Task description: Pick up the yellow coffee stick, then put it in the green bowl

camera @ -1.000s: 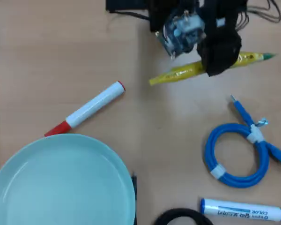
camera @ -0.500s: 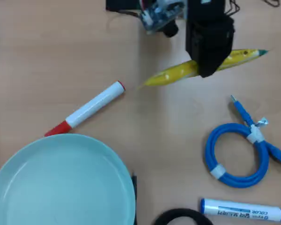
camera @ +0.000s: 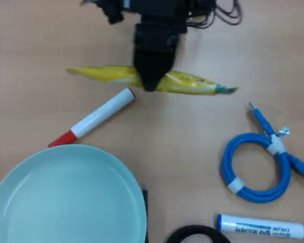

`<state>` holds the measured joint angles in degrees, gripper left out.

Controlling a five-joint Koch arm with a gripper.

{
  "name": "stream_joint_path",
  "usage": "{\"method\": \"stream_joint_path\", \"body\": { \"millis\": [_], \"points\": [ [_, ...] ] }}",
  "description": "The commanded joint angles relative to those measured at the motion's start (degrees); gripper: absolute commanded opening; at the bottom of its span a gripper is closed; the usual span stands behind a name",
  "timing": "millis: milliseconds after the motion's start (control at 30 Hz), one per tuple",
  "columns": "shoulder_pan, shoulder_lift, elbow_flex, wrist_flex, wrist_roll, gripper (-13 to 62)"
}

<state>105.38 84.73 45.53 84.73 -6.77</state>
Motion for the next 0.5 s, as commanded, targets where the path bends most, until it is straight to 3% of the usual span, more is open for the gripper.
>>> {"method": "stream_joint_path", "body": {
  "millis": [0,467],
  "points": [
    [3.78,2.29,-4.22,-8.61,0.00,-6.5],
    [14.41,-16.35,-5.01,-32.78,-0.26,-6.5]
  ]
}}
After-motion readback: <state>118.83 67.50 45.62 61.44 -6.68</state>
